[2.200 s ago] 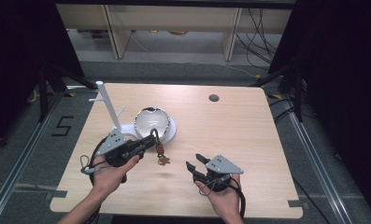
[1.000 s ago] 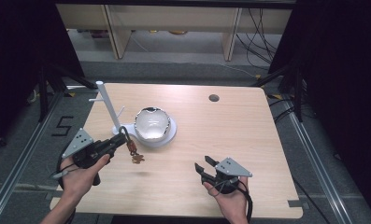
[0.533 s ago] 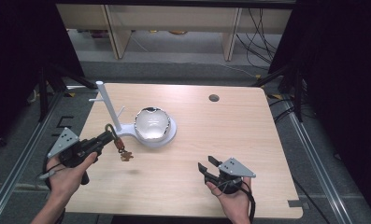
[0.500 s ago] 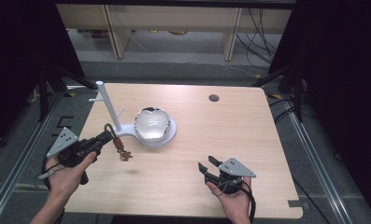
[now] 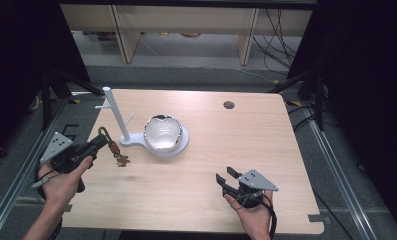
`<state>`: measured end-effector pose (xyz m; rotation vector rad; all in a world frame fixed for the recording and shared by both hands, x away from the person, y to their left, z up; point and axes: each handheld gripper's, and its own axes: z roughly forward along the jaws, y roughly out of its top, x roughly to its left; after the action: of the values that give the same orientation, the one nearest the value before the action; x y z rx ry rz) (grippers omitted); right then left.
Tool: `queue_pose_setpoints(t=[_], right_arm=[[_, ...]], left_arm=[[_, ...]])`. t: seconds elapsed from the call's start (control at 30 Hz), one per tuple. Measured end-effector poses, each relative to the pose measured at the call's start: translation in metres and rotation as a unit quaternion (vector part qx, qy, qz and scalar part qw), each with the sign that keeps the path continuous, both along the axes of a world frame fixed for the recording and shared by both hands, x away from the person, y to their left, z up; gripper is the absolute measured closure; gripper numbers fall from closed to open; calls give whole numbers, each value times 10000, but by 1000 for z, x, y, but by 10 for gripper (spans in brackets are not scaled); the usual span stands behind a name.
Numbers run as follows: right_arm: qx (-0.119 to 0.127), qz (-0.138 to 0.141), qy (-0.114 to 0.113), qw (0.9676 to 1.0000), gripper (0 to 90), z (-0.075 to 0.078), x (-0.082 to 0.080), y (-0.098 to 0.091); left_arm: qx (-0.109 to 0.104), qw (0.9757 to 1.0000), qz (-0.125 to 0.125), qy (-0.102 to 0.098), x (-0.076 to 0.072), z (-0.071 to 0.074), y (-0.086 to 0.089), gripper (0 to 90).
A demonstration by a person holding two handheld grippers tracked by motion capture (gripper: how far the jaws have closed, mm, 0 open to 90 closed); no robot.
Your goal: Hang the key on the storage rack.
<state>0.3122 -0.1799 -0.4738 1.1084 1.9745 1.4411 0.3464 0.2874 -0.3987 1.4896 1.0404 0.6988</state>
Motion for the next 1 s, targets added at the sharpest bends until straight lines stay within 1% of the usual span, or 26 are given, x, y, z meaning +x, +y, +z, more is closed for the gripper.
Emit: queue_pose_setpoints(t=[0.03, 0.13, 0.17, 0.2, 0.27, 0.33, 0.37, 0.4, 0.43, 0.7, 0.8, 0.87, 1.0], right_arm=[[-75, -62, 18, 10000, 523, 1, -1, -1], [-42, -63, 22, 10000, 523, 0, -1, -2], [-76, -12, 41, 10000, 523, -1, 0, -3], [-57, -33, 59, 10000, 523, -1, -1, -2], [-21, -52, 73, 10000, 522, -1, -1, -2], [-6, -54, 71, 10000, 521, 0, -1, -2], [-43, -55, 32, 10000, 521, -1, -1, -2], [-40, -51, 32, 10000, 520, -1, -1, -2], [-40, -51, 35, 10000, 521, -1, -1, -2], [-32, -54, 51, 10000, 521, -1, -1, -2], [-31, -61, 57, 10000, 520, -1, -1, -2], [-24, -89, 67, 9999, 520, -1, -2, -2], [-64, -82, 14, 9999, 519, -1, -2, -3]], left_arm=[[22, 10000, 52, -13, 1, 0, 2, 836], [54, 9999, 112, -40, 3, 1, 6, 837], [94, 9998, 170, -48, 6, 2, 8, 836], [118, 9997, 221, -50, 7, 2, 10, 837], [123, 9996, 242, -55, 8, 2, 11, 837], [116, 9994, 332, -44, 13, 2, 16, 837], [114, 9993, 352, -39, 14, 3, 17, 836], [114, 9993, 352, -39, 14, 3, 17, 836], [118, 9991, 405, -55, 16, 3, 18, 836], [147, 9983, 560, -37, 24, 2, 22, 836], [177, 9979, 622, -30, 27, 2, 22, 836], [240, 9973, 692, -30, 30, 2, 23, 836], [232, 9969, 748, -48, 34, 1, 24, 836]])
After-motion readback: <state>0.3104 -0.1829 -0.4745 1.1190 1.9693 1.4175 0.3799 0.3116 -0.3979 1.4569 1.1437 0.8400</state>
